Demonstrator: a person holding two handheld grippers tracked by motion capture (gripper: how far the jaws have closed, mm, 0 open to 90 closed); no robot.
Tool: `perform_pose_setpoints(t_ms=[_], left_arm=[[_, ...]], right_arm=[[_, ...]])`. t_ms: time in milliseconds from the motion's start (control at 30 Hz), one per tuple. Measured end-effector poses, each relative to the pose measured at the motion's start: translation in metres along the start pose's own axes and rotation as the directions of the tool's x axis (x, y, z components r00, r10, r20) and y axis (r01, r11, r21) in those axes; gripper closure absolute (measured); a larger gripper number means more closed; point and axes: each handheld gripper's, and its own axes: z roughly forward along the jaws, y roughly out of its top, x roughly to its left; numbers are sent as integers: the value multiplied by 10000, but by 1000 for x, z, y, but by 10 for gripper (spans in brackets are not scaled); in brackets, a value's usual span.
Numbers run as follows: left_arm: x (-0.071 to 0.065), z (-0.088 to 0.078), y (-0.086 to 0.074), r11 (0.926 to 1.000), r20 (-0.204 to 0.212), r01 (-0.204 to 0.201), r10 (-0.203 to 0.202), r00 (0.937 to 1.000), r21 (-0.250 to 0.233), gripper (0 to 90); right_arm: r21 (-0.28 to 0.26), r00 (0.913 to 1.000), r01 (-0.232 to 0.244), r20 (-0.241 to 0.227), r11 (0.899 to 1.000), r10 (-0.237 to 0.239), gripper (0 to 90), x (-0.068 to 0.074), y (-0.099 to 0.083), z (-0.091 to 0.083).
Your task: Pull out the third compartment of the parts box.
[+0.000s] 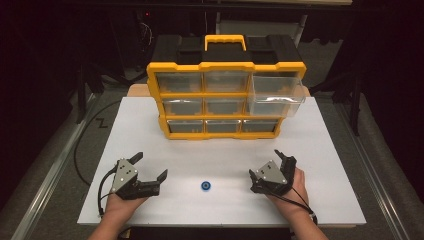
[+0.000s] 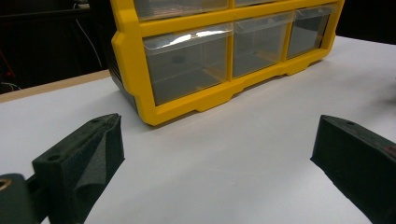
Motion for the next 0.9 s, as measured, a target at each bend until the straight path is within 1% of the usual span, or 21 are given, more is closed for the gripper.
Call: perform_pose_setpoints(t_ms=[33, 133, 267, 400, 500, 533, 600, 633, 667, 733, 767, 833, 900], left_arm=[[0, 0, 0, 10000, -10, 12, -12, 10000, 2, 28], [1, 0, 0, 10000, -38, 82, -82, 10000, -8, 28], [3, 1, 0, 9999, -95, 131, -131, 9999, -5, 28], [4, 2, 0, 9998, -102, 206, -206, 9997, 78, 28], [6, 3, -1, 9995, -69, 318, -317, 9995, 89, 27], [6, 3, -1, 9993, -47, 347, -346, 9994, 116, 27], [7, 5, -1, 9988, 12, 450, -450, 9990, 171, 27], [8, 6, 0, 9987, 28, 467, -468, 9989, 192, 27], [8, 6, 0, 9987, 23, 475, -476, 9989, 160, 26], [8, 8, 0, 9989, -8, 467, -467, 9989, 66, 27], [8, 8, 1, 9991, -16, 429, -429, 9991, 39, 27], [8, 9, 2, 9991, 8, 420, -420, 9991, -33, 27], [8, 10, 2, 9990, 15, 438, -438, 9990, -85, 27]], right_arm=[[-4, 9996, -275, -99, 9996, 275, 10, -2, -1, 0], [-23, 9955, -883, -340, 9961, 882, 11, -7, -3, 1], [-36, 9836, -1684, -661, 9857, 1678, 11, -13, -5, 2], [-188, 9660, -2441, -928, 9696, 2414, 11, -18, -6, 1], [-258, 9451, -3121, -1100, 9497, 3076, 11, -21, -5, 0], [-293, 9413, -3230, -1131, 9459, 3179, 11, -23, -6, 0], [-261, 9288, -3560, -1204, 9341, 3506, 11, -24, -6, -1], [-225, 9240, -3664, -1261, 9302, 3609, 11, -25, -6, -1], [-158, 9222, -3700, -1275, 9289, 3651, 11, -25, -6, -1], [-39, 9270, -3573, -1237, 9340, 3541, 11, -24, -7, -1], [6, 9275, -3550, -1253, 9349, 3523, 11, -24, -7, -1], [25, 9250, -3615, -1246, 9324, 3589, 11, -24, -6, -2], [-96, 9248, -3633, -1248, 9316, 3594, 10, -24, -6, -4]])
